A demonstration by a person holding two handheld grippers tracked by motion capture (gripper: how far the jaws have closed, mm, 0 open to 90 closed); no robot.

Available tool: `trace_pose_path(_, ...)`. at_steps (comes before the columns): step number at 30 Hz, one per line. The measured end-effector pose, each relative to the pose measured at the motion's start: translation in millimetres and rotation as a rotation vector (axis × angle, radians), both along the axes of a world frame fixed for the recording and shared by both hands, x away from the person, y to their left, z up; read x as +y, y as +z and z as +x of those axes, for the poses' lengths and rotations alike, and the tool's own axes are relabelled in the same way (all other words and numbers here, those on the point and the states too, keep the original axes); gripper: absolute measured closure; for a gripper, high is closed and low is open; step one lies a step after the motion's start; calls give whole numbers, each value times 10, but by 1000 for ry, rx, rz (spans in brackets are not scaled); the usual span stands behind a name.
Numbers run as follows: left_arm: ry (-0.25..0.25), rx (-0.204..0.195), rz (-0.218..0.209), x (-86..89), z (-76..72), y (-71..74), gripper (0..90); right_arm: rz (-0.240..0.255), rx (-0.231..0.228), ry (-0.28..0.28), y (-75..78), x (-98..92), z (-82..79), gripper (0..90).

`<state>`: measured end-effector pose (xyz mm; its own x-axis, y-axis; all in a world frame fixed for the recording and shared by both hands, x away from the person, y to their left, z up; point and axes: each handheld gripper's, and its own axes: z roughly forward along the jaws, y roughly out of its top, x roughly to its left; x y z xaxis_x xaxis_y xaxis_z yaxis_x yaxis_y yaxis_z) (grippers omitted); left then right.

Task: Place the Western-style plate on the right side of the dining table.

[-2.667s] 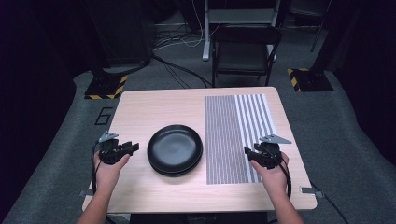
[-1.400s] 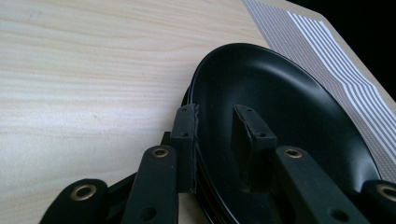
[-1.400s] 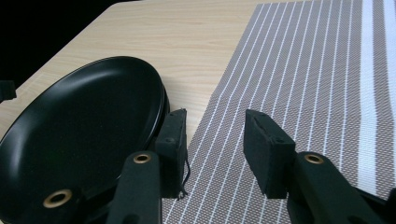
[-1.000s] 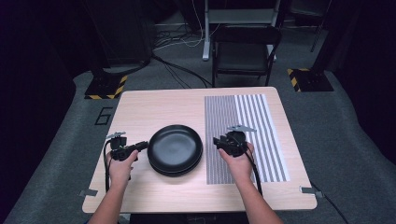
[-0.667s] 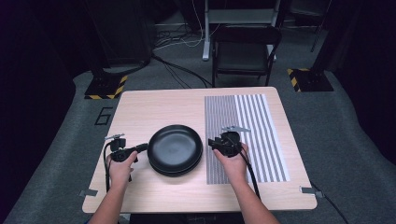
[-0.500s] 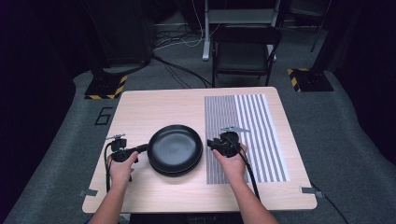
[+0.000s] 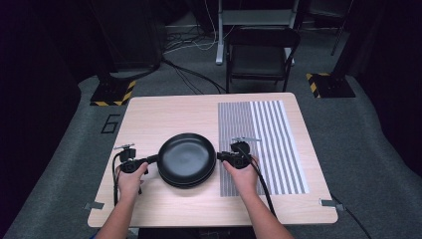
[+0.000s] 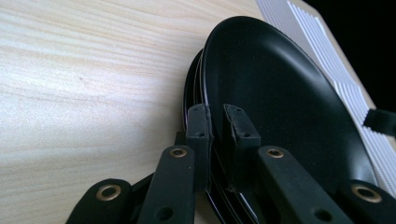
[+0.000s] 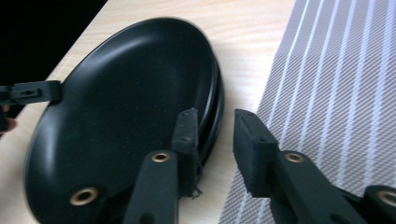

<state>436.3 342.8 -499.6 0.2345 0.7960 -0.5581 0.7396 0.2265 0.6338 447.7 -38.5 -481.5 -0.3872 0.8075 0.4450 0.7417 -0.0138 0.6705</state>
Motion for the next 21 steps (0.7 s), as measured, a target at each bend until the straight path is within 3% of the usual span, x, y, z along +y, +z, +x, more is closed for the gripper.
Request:
trace_pose_path(4,3,12,-36,23,0,-17,827,32,30,4,-21,23,10,727)
trace_pose_path(6,-4,5,-21,22,0,-13,826,45,36,6,-26,40,15,728)
trace_pose_path(21,-1,8,-27,17,-6,-13,827,74,83,4,-96,111,64,760)
